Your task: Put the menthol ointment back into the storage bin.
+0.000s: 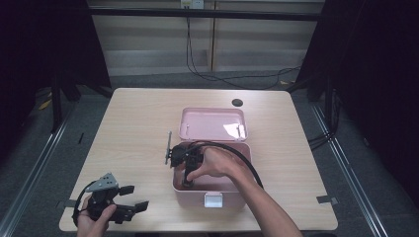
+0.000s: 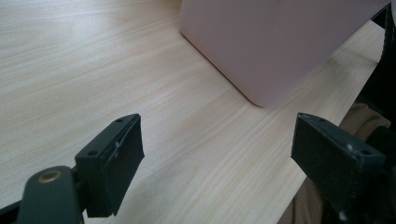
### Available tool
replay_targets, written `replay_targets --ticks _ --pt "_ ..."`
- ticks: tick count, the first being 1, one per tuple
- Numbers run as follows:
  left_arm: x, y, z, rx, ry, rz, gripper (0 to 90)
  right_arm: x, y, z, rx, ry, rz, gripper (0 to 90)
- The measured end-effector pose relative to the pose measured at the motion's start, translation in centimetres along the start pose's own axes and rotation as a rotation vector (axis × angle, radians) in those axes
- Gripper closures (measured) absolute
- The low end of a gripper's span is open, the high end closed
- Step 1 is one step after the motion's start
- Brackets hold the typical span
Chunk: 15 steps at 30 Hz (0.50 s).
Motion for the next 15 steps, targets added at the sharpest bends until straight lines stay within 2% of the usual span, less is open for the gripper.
replay_targets --ticks 15 --pt "0.01 -0.06 -0.04 0.003 0.002 0.001 16.6 -0.11 -0.22 -0.01 -0.029 -0.031 0.006 50.5"
Point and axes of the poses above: each handheld gripper's, and its own axes: y roughly backward along the jaws, z roughly out of its top, x roughly to its left, the point moved 6 cm from there along -y, roughly forward along the jaws, and after that the axes turned 11 degrees about -x, right-handed, at the moved point
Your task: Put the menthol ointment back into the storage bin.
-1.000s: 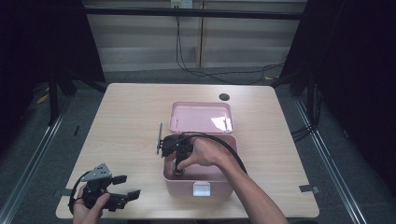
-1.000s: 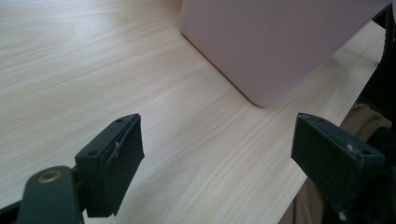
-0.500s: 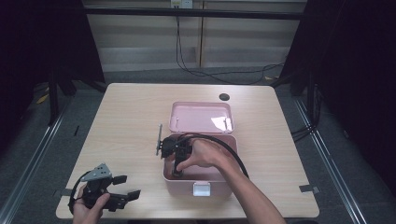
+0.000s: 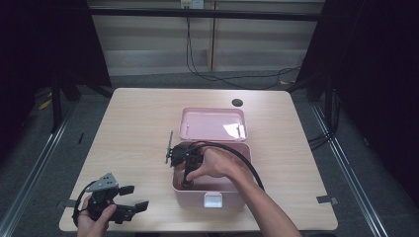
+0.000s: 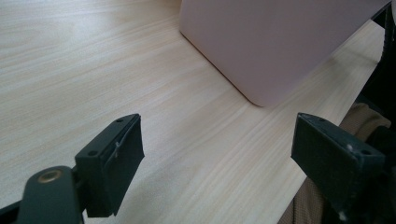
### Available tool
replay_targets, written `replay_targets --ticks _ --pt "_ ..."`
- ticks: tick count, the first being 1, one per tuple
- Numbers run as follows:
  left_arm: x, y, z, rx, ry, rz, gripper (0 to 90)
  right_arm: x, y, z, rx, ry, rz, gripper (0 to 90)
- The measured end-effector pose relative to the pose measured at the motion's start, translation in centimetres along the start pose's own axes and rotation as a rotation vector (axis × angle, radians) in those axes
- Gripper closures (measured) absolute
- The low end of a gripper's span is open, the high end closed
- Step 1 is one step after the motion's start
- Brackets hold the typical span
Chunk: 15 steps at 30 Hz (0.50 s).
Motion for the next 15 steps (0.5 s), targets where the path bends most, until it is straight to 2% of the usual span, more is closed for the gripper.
replay_targets --ticks 12,13,15 --pt "0.03 0.06 0.03 -0.002 0.0 0.0 16.6 -0.09 0.24 -0.23 0.003 -0.024 0.006 40.5" --pt "0.01 0.05 0.03 -0.001 -0.001 0.002 16.6 -0.14 0.43 -0.29 0.0 -0.032 0.002 34.8" --pt "0.0 0.04 0.03 -0.002 -0.001 0.002 16.6 -0.23 0.55 -0.35 -0.009 -0.042 0.002 31.8"
Point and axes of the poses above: each handheld gripper's, and its own axes: y roughly backward along the jaws, z roughly out of its top, x roughly to its left, the point moved 6 cm from there along -y, roughly forward along the jaws, and after that the axes turned 11 degrees about -x, right-handed, at the moved point
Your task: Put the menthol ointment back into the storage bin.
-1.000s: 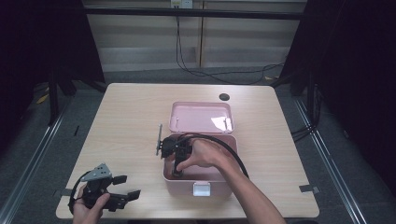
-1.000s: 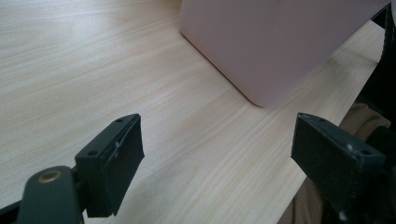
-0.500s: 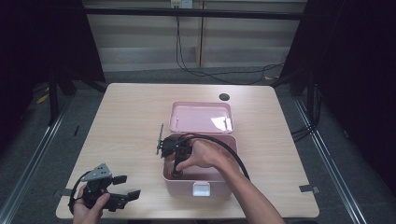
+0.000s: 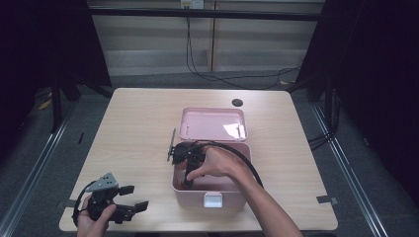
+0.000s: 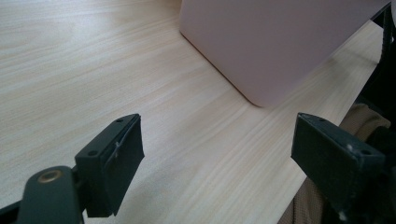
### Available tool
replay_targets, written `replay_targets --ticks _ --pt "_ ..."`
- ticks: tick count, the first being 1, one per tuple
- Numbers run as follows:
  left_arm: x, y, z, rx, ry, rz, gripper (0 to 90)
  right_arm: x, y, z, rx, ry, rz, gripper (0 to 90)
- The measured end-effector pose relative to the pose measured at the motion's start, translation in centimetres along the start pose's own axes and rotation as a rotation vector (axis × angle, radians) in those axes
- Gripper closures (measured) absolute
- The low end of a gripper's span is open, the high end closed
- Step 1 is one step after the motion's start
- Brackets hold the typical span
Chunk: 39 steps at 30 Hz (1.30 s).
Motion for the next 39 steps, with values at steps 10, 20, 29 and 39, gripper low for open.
replay_targets --ticks 10,20,29,39 --pt "0.0 0.0 0.0 0.0 0.002 -0.001 16.6 0.1 0.7 -0.3 0.003 -0.018 0.002 26.8" --pt "0.0 0.0 0.0 0.002 0.003 -0.001 16.6 0.2 1.9 -0.8 -0.038 -0.022 -0.001 25.6" --pt "0.0 0.0 -0.1 0.001 0.008 0.002 16.6 0.3 3.1 -1.5 -0.074 -0.04 -0.012 26.0" --pt "0.1 0.1 0.0 -0.001 0.007 0.002 16.6 0.2 4.9 -3.2 -0.128 -0.065 -0.062 26.1"
Point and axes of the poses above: each handheld gripper's, and its own axes: y roughly backward along the jaws, z roughly out of its top, x roughly to its left, the point moved 6 cm from there along -y, roughly forward along the jaws, and after that the axes turned 11 degrees about -x, right-handed, at the moved point
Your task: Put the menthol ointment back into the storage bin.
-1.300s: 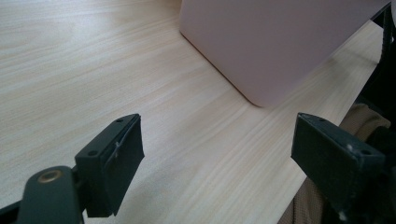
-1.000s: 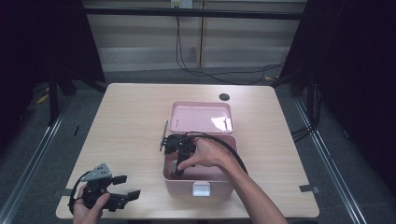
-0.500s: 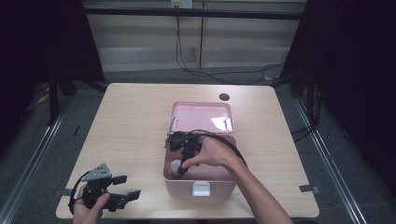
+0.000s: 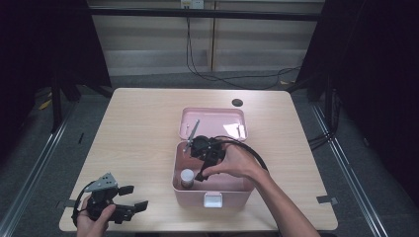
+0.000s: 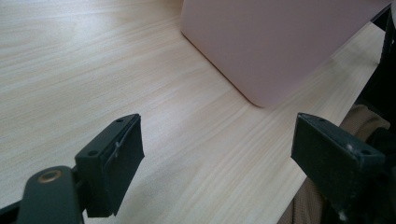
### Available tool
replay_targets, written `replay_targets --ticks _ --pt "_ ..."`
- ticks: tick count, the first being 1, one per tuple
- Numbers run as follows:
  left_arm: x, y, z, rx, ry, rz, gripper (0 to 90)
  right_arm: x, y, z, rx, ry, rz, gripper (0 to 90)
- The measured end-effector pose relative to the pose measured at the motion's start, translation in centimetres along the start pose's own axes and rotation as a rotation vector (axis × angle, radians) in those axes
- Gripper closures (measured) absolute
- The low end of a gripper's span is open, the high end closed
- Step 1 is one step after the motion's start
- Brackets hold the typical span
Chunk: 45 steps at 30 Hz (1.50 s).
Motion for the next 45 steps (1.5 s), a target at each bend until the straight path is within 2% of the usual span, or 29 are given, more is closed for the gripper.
replay_targets --ticks 1,4,8,12,16,24,31,34,35,37,39,40,41,42,44,45 --pt "0.0 0.0 0.0 0.002 0.004 0.0 16.6 0.0 0.4 -0.7 -0.013 -0.022 -0.017 25.5" --pt "-0.1 -0.2 -0.1 0.011 -0.003 -0.004 16.6 -0.4 1.0 -1.6 -0.038 -0.039 -0.032 25.0" --pt "0.0 -0.1 -0.1 0.01 0.002 0.002 16.6 -0.4 1.7 -2.0 -0.067 -0.055 -0.04 24.9" --pt "0.0 -0.1 -0.1 0.01 0.006 0.002 16.6 -0.6 2.9 -2.5 -0.131 -0.078 -0.083 24.8" --pt "0.0 -0.2 -0.1 0.012 0.013 0.004 16.6 -0.7 3.3 -3.0 -0.136 -0.099 -0.107 23.4" --pt "0.2 -0.1 0.0 0.009 0.015 0.004 16.6 -1.1 4.8 -4.3 -0.261 -0.129 -0.168 24.1" --pt "0.2 -0.1 0.0 0.002 0.021 0.007 16.6 -1.0 6.0 -5.6 -0.332 -0.155 -0.199 24.0" --pt "0.3 -0.2 0.1 -0.004 0.036 0.015 16.8 -1.1 6.8 -6.5 -0.399 -0.178 -0.23 25.8" --pt "0.3 -0.2 0.1 -0.004 0.036 0.015 16.8 -1.1 6.8 -6.5 -0.399 -0.178 -0.23 25.8" --pt "0.3 -0.3 0.1 -0.005 0.035 0.014 16.8 -1.0 7.3 -7.2 -0.449 -0.204 -0.236 25.7" --pt "0.2 -0.3 0.1 -0.006 0.035 0.013 16.8 -0.9 7.6 -7.4 -0.459 -0.209 -0.235 25.6" --pt "0.2 -0.3 0.1 -0.007 0.033 0.012 16.7 -0.8 8.1 -7.7 -0.487 -0.219 -0.241 25.4" --pt "0.2 -0.2 0.1 -0.007 0.034 0.014 16.7 -0.8 8.1 -7.7 -0.487 -0.219 -0.241 25.4" --pt "0.2 -0.2 0.1 -0.01 0.037 0.016 16.8 -0.6 8.9 -7.9 -0.513 -0.22 -0.259 25.5" --pt "0.2 -0.2 0.1 -0.009 0.036 0.015 16.8 -0.6 9.3 -8.1 -0.533 -0.224 -0.266 25.5" --pt "0.2 -0.2 0.1 -0.007 0.035 0.014 16.7 -0.5 9.9 -8.6 -0.558 -0.236 -0.293 25.4"
Point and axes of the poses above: each handheld gripper's, and its own axes: y roughly backward along the jaws, z roughly out of its top, x roughly to its left, the point moved 6 cm from there along -y, roughly forward along the jaws, and after that the axes turned 11 degrees about -x, right-handed, at the moved point
